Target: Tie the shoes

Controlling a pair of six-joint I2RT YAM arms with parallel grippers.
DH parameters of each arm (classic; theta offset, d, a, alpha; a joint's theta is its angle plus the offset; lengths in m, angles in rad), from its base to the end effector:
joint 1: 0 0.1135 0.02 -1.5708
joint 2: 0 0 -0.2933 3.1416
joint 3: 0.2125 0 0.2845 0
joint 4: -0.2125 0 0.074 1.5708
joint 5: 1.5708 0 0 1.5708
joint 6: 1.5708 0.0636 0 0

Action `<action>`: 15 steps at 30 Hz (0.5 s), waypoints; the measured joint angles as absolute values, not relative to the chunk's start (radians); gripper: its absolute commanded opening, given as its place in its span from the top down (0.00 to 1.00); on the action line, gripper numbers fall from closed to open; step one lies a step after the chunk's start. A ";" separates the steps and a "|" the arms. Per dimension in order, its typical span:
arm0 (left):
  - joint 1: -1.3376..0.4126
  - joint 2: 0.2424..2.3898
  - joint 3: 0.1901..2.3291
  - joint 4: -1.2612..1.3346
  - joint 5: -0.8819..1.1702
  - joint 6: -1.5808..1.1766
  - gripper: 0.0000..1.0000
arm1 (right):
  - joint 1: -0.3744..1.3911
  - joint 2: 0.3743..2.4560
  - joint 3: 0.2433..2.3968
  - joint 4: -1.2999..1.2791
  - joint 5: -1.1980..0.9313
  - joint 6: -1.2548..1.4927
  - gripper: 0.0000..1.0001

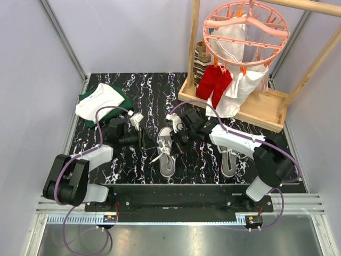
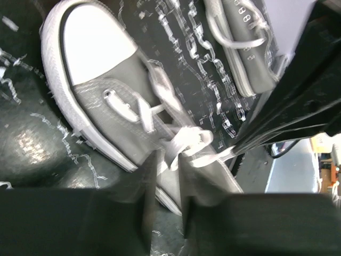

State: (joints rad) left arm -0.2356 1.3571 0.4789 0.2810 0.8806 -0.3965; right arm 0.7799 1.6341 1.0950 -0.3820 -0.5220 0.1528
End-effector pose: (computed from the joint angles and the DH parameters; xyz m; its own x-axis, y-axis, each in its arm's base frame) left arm 0.2571 -0.1122 0.1600 -0.8012 -0.0605 -0.5953 0.4979 0.4845 -0.7193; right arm 0.2522 0.2941 0.2121 -0.6850 -0.4919 -0.5375 -0.7282 0.4847 0.4845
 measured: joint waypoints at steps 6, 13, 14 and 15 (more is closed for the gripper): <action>-0.208 1.230 0.440 0.307 0.905 -0.397 0.54 | 0.778 1.636 1.095 -0.365 -0.545 0.189 1.00; -0.205 1.046 0.422 0.257 0.914 -0.295 0.51 | 0.778 1.645 1.093 -0.355 -0.553 0.219 1.00; -0.210 1.036 0.422 0.247 0.914 -0.279 0.51 | 0.778 1.649 1.093 -0.352 -0.557 0.224 1.00; -0.216 1.033 0.422 0.237 0.914 -0.265 0.49 | 0.778 1.655 1.093 -0.347 -0.563 0.231 1.00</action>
State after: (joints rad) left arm -0.2161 1.0328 0.4217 0.2367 0.9138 -0.2646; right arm 0.7784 1.6554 1.0935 -0.3466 -0.5629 0.2310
